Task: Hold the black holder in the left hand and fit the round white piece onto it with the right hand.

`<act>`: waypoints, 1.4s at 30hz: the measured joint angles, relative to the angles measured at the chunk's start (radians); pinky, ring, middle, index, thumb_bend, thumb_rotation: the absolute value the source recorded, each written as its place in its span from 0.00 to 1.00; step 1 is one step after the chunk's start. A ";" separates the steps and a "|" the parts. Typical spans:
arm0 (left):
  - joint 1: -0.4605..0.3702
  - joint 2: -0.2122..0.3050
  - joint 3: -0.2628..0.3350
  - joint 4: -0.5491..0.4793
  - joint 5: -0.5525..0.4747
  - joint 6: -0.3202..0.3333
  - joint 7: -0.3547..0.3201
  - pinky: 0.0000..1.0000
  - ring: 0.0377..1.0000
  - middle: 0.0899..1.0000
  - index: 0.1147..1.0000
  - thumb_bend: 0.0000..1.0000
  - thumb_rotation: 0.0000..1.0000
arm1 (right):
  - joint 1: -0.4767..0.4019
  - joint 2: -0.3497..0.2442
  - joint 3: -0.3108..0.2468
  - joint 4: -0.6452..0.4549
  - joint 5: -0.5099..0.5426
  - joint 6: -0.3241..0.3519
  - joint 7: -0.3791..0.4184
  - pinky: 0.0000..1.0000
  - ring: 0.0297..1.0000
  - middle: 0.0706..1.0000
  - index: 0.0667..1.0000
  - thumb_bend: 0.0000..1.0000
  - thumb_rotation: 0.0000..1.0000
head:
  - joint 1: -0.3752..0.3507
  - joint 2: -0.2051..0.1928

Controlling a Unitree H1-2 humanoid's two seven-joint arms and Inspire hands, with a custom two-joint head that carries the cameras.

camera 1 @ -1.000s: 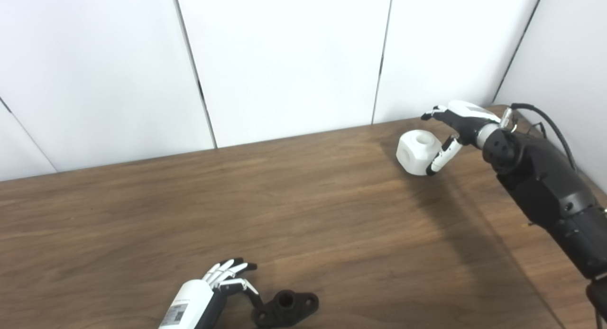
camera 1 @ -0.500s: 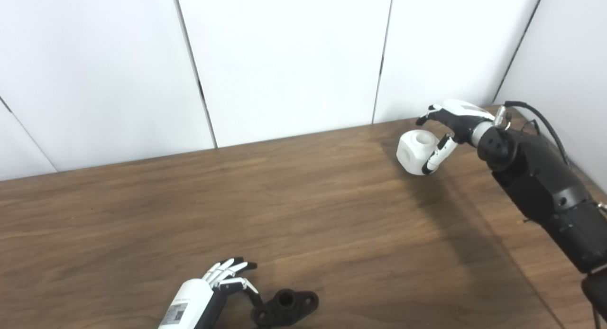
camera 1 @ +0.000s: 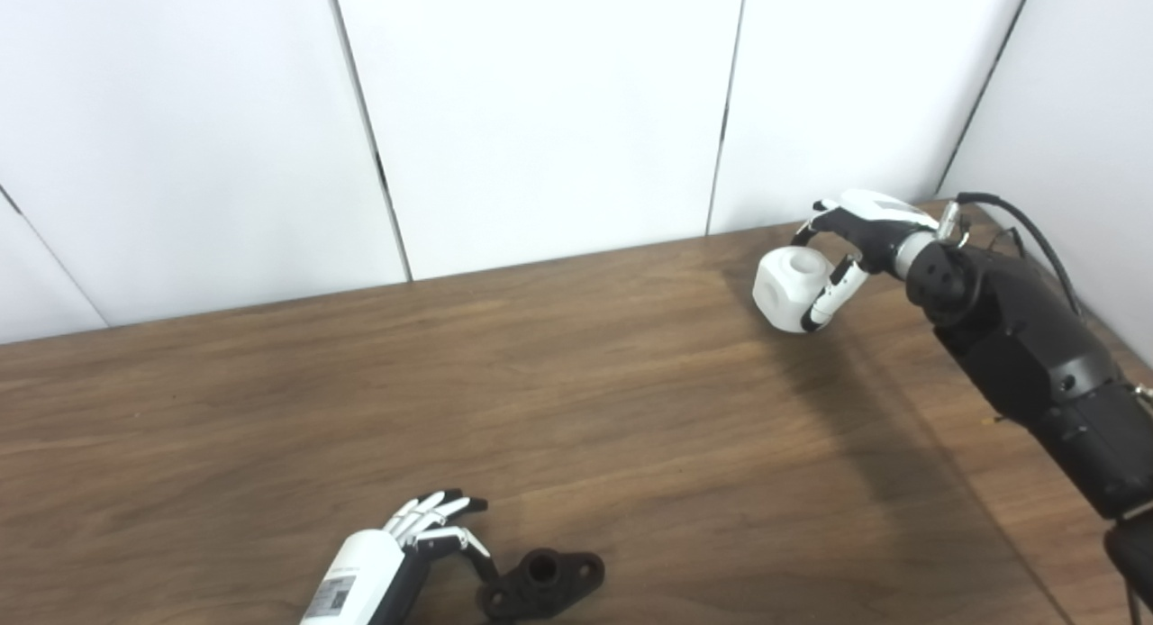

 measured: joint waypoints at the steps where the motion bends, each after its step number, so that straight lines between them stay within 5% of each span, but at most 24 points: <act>1: 0.000 0.000 0.000 0.000 0.000 0.000 0.000 0.90 0.91 0.84 0.42 0.50 0.05 | 0.000 0.000 0.000 0.000 0.000 0.000 0.000 1.00 1.00 1.00 0.73 0.88 0.17 | 0.000 0.000; 16: 0.000 0.000 0.000 0.000 0.000 0.000 0.000 0.90 0.91 0.84 0.42 0.50 0.05 | 0.000 0.000 0.004 -0.004 0.000 0.000 0.001 1.00 1.00 0.97 0.74 0.87 0.18 | 0.002 0.008; 21: 0.000 0.000 0.001 -0.001 0.000 0.001 0.000 0.90 0.92 0.84 0.43 0.50 0.05 | 0.000 0.000 0.003 -0.008 0.002 -0.005 0.000 0.92 1.00 0.96 0.69 0.85 0.18 | 0.003 0.009; 24: 0.000 0.000 0.000 -0.003 0.001 0.002 -0.001 0.91 0.92 0.84 0.43 0.50 0.05 | 0.000 0.000 0.000 -0.008 0.010 -0.010 -0.001 0.91 1.00 0.94 0.61 0.81 0.16 | 0.003 0.009; 26: 0.000 0.000 0.000 -0.003 0.001 0.003 -0.002 0.91 0.92 0.84 0.43 0.50 0.05 | 0.001 0.000 -0.002 -0.007 0.010 -0.011 -0.007 0.92 1.00 0.93 0.49 0.58 0.14 | 0.003 0.011; 27: 0.001 0.000 0.000 -0.003 0.001 0.003 -0.002 0.91 0.91 0.84 0.42 0.50 0.05 | 0.001 0.001 -0.004 -0.006 0.011 -0.011 -0.012 0.91 1.00 0.92 0.47 0.55 0.14 | 0.005 0.011; 42: 0.002 -0.003 -0.001 -0.013 0.004 0.018 -0.004 0.89 0.91 0.83 0.42 0.50 0.04 | 0.011 0.016 -0.015 0.001 0.012 -0.048 -0.059 0.87 1.00 0.88 0.45 0.52 0.13 | 0.008 0.014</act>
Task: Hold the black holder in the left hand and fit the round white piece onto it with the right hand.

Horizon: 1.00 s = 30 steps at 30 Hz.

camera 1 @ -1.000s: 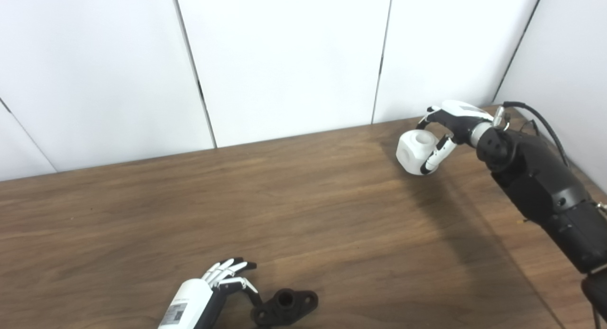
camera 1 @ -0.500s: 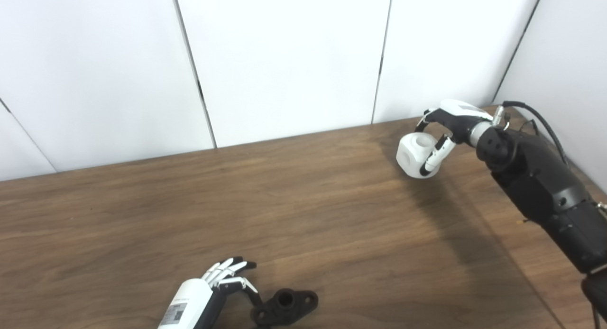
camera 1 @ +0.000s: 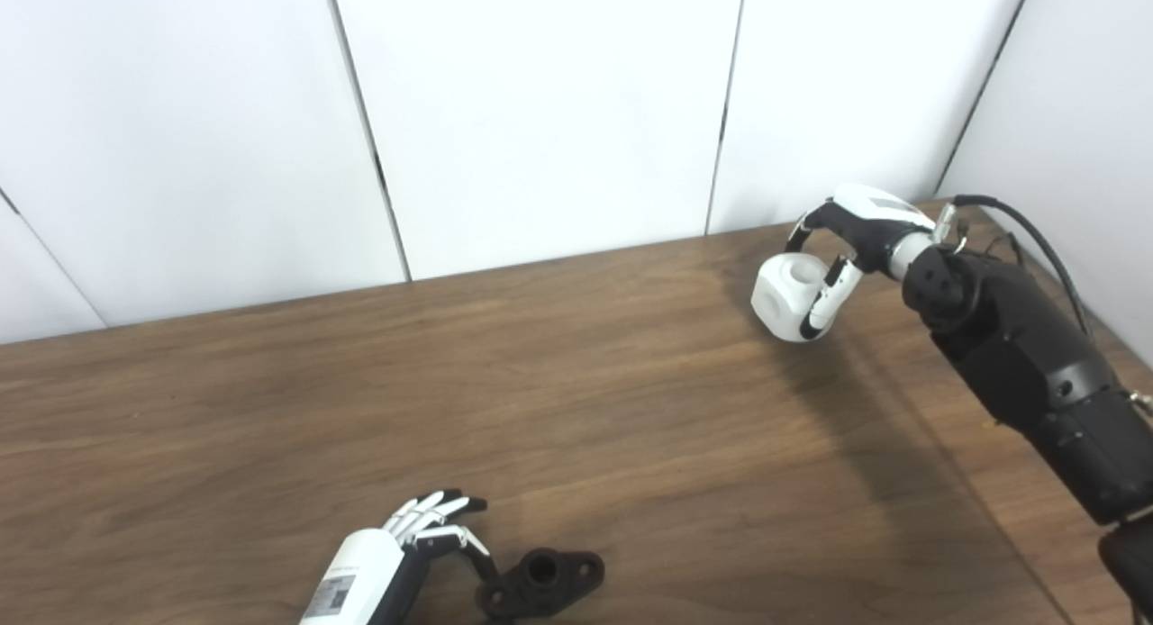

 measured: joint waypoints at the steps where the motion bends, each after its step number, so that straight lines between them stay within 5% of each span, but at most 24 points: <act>1: 0.000 0.000 0.000 0.000 0.000 0.000 0.000 0.89 0.91 0.83 0.42 0.50 0.04 | 0.000 0.000 0.000 0.000 0.000 0.000 0.000 0.87 1.00 0.89 0.45 0.52 0.13 | 0.000 0.000; 11: -0.002 0.000 -0.003 -0.019 0.018 0.025 -0.021 0.89 0.90 0.84 0.43 0.50 0.04 | 0.011 -0.003 -0.006 -0.027 0.002 0.000 0.007 0.99 1.00 0.87 0.45 0.52 0.14 | 0.026 0.020; 30: -0.004 -0.024 -0.020 -0.050 0.065 0.086 -0.031 0.88 0.90 0.83 0.43 0.50 0.04 | 0.060 -0.035 -0.019 -0.590 0.009 0.116 0.301 1.00 1.00 0.84 0.45 0.52 0.13 | 0.118 0.095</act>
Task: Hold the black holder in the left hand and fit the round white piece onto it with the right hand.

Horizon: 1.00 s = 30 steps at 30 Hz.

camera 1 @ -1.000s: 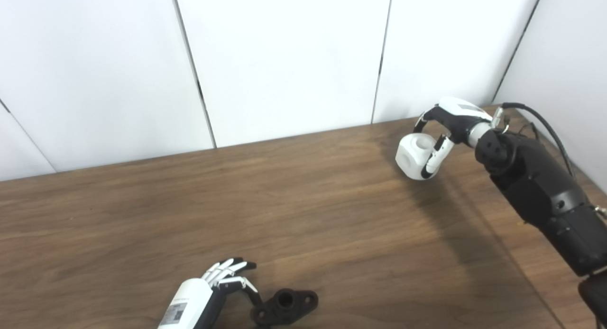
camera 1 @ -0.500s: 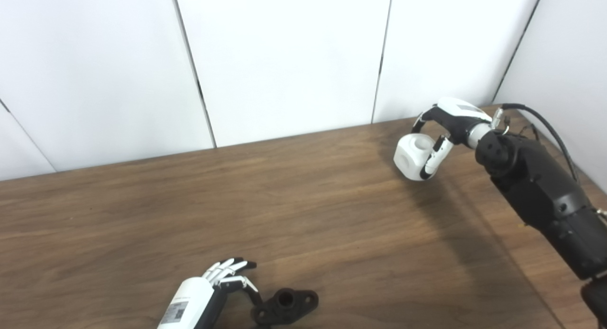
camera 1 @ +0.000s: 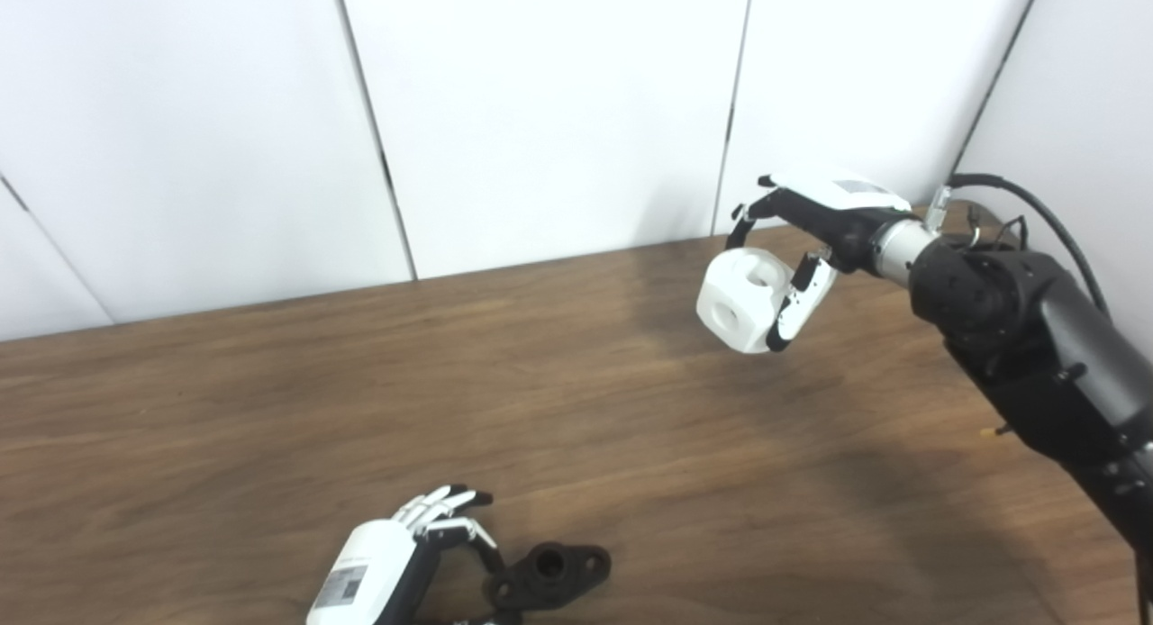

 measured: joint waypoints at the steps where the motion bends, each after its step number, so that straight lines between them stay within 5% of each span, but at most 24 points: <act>1: 0.000 -0.001 -0.001 -0.001 0.002 0.003 -0.001 0.88 0.90 0.83 0.43 0.50 0.04 | 0.000 0.001 0.000 -0.025 -0.003 0.001 0.022 1.00 1.00 0.84 0.45 0.52 0.13 | 0.000 0.000; 15: -0.010 -0.021 -0.028 -0.008 0.030 0.039 -0.008 0.89 0.91 0.84 0.43 0.50 0.04 | 0.002 0.066 -0.031 -0.216 0.018 0.002 0.216 1.00 1.00 0.85 0.45 0.52 0.13 | 0.075 0.092; 30: -0.032 -0.040 -0.046 -0.016 0.048 0.078 -0.052 0.91 0.92 0.85 0.43 0.50 0.05 | -0.006 0.115 -0.026 -0.307 0.024 0.001 0.308 1.00 1.00 0.85 0.45 0.52 0.13 | 0.109 0.193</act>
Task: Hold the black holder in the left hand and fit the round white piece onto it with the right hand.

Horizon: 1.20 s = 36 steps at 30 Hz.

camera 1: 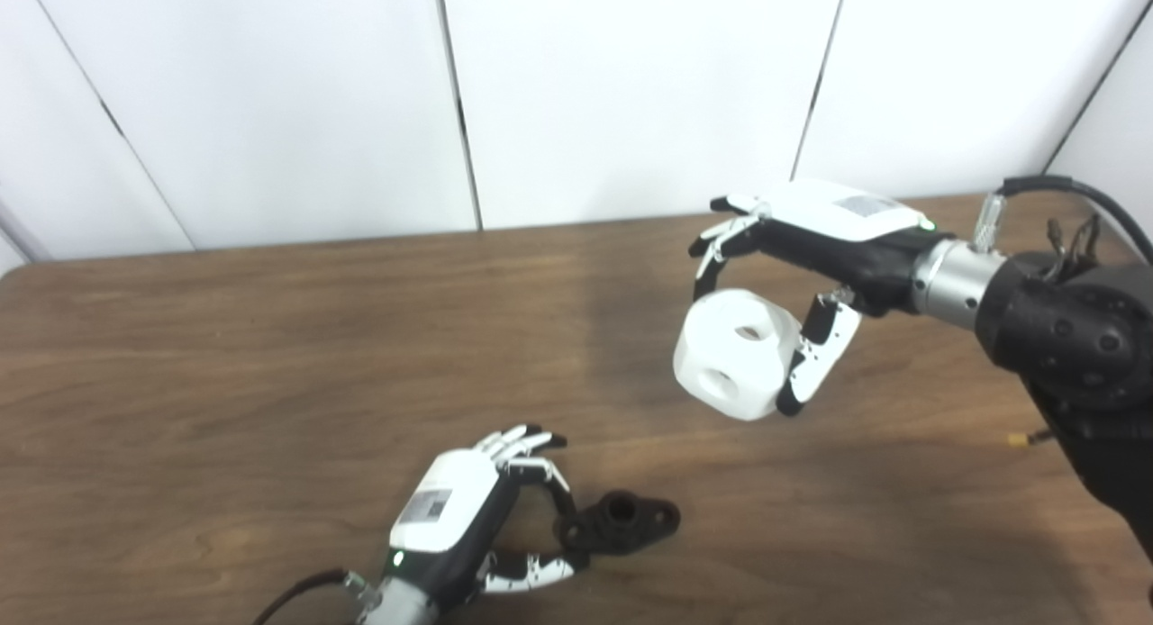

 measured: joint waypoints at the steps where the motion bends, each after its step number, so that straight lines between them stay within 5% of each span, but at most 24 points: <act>1: -0.002 -0.001 0.000 -0.002 0.001 0.002 -0.006 0.91 0.92 0.85 0.43 0.50 0.05 | -0.001 0.005 0.001 -0.003 0.000 0.000 0.005 1.00 1.00 0.85 0.45 0.52 0.13 | 0.002 0.006; 12: -0.015 -0.007 -0.003 -0.011 0.005 0.023 -0.039 0.91 0.92 0.86 0.43 0.50 0.06 | -0.017 0.043 0.036 -0.057 -0.007 0.000 0.046 1.00 1.00 0.84 0.45 0.52 0.13 | 0.008 0.042; 36: -0.024 -0.024 -0.005 -0.012 0.025 0.039 -0.056 0.91 0.92 0.86 0.43 0.50 0.06 | 0.021 0.115 0.130 -0.090 -0.063 -0.010 0.077 1.00 1.00 0.83 0.45 0.52 0.14 | 0.025 0.052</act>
